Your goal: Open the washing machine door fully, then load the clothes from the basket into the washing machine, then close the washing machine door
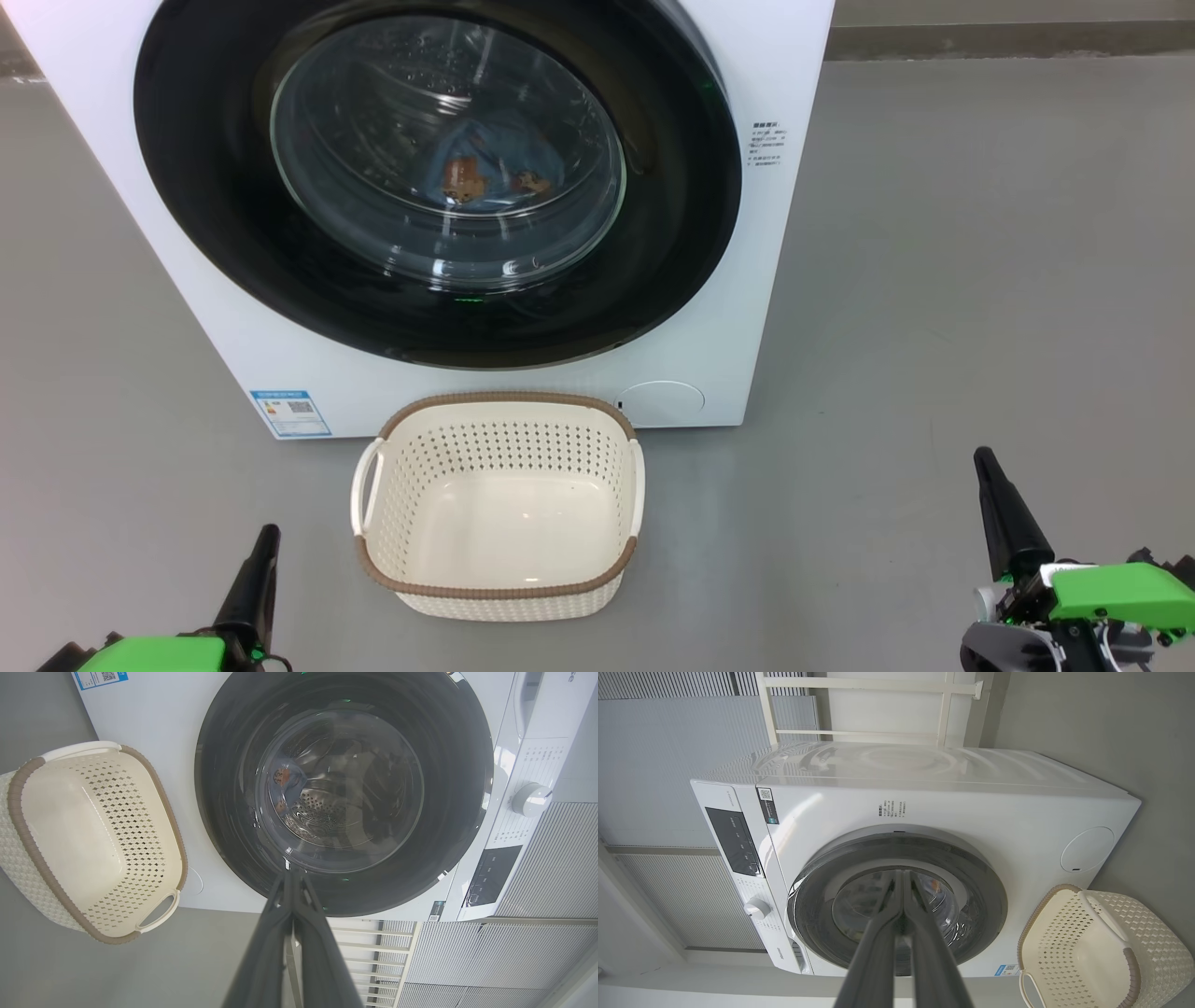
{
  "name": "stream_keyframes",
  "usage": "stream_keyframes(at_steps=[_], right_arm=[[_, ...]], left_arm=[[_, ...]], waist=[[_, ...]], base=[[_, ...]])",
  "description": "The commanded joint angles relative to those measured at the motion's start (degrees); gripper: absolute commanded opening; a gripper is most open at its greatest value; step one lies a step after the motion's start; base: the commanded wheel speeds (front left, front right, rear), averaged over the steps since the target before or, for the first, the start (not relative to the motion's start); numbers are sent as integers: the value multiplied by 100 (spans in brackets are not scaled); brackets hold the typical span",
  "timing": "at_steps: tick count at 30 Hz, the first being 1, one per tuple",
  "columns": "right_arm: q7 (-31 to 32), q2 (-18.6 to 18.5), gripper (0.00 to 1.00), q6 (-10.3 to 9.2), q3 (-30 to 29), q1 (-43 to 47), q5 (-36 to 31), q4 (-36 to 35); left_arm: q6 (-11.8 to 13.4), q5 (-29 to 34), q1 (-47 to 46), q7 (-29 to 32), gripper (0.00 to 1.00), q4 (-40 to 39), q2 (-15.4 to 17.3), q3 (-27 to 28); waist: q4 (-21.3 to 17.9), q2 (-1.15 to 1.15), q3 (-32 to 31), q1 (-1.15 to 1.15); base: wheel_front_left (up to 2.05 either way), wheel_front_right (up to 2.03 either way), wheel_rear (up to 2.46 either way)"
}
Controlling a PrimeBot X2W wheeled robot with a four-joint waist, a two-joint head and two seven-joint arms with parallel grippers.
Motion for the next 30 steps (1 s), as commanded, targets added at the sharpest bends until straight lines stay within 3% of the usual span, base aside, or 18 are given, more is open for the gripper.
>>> stream_keyframes(at_steps=[1,30], right_arm=[[36,-27,0,9,118,0,41,-141],[55,-10,0,9,94,-2,21,-140]], left_arm=[[-7,-46,-277,42,0,-97,73,202],[-9,-46,-278,42,0,-95,73,202]], waist=[[0,0,0,0],[0,0,0,0]], base=[[0,0,0],[0,0,0]])
